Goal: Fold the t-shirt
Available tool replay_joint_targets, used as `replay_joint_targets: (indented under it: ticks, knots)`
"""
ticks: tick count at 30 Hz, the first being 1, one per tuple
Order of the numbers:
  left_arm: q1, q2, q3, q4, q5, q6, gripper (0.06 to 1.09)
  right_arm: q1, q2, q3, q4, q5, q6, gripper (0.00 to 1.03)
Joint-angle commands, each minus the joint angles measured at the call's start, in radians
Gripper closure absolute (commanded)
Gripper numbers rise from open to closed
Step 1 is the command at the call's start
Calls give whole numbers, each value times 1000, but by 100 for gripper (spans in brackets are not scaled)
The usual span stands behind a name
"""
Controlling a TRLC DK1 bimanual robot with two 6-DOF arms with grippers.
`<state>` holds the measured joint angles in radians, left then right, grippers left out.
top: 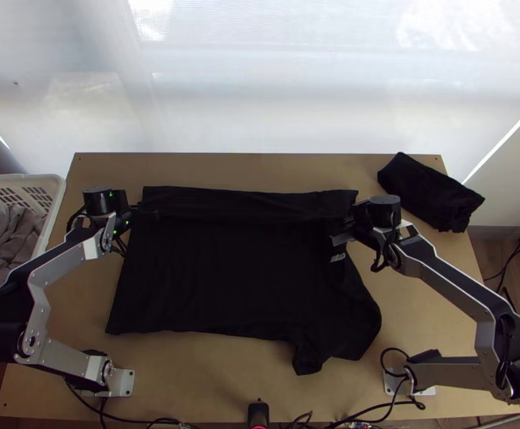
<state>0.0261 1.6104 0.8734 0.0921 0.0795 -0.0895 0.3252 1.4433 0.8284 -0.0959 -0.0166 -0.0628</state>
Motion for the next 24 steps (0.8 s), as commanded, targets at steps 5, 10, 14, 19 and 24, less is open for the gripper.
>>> replay_joint_targets:
  ticks: [5, 10, 14, 19, 24]
  knots:
    - [6, -47, -59, -5, 2, 4, 105, 6, -35, -48, -2, 0, 14, 100]
    - [18, -53, -77, -5, 2, 11, 105, 18, -55, -77, -4, 0, 21, 100]
    - [23, -70, -99, -5, 2, 23, 105, 28, -80, -103, -16, 0, 27, 100]
    - [24, -76, -125, -5, 2, 30, 105, 32, -104, -138, -21, 0, 29, 100]
    - [12, -101, -154, -3, 3, 25, 105, 31, -113, -147, -21, 0, 31, 100]
